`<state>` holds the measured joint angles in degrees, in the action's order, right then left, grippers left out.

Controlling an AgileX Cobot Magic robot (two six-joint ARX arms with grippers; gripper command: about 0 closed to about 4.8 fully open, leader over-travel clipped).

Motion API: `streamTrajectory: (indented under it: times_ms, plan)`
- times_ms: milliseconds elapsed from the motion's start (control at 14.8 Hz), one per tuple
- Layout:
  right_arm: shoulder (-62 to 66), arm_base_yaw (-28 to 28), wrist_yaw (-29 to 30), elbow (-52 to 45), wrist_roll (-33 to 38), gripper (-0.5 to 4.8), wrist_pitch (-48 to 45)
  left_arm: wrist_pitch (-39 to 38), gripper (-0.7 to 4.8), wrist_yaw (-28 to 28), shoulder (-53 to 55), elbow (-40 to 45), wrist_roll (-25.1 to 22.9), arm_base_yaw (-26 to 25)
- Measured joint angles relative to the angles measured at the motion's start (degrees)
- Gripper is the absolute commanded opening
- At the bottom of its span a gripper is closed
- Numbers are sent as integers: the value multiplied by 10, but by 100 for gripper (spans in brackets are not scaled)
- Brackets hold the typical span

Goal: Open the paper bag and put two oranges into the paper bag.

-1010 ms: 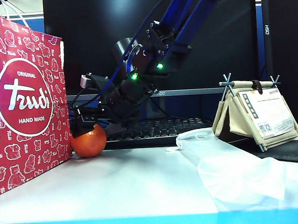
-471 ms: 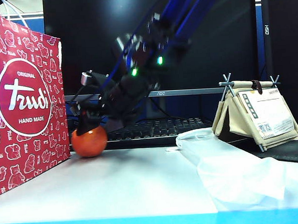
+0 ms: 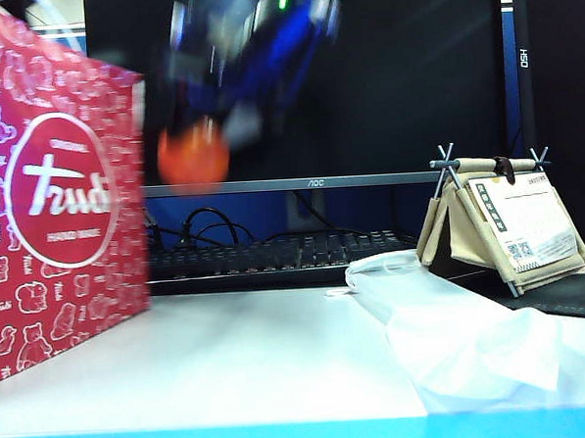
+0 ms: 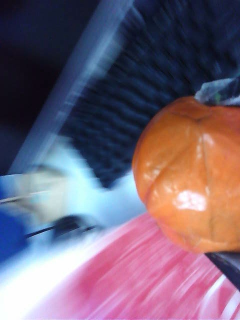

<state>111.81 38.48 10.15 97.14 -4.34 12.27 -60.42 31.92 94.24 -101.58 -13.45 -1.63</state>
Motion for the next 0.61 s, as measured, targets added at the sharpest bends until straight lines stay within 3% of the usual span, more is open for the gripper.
streamTrajectory:
  times_ms: [269, 539, 606]
  plan:
    - [-126, 0, 2, 1, -14, -5, 22, 14, -5, 19, 0, -1, 0, 40]
    - [-137, 0, 63, 12, -6, -5, 24, 19, -5, -90, 0, -3, 2, 40]
    - [-136, 2, 73, 12, -4, -5, 21, 19, -5, -94, 0, -3, 2, 40]
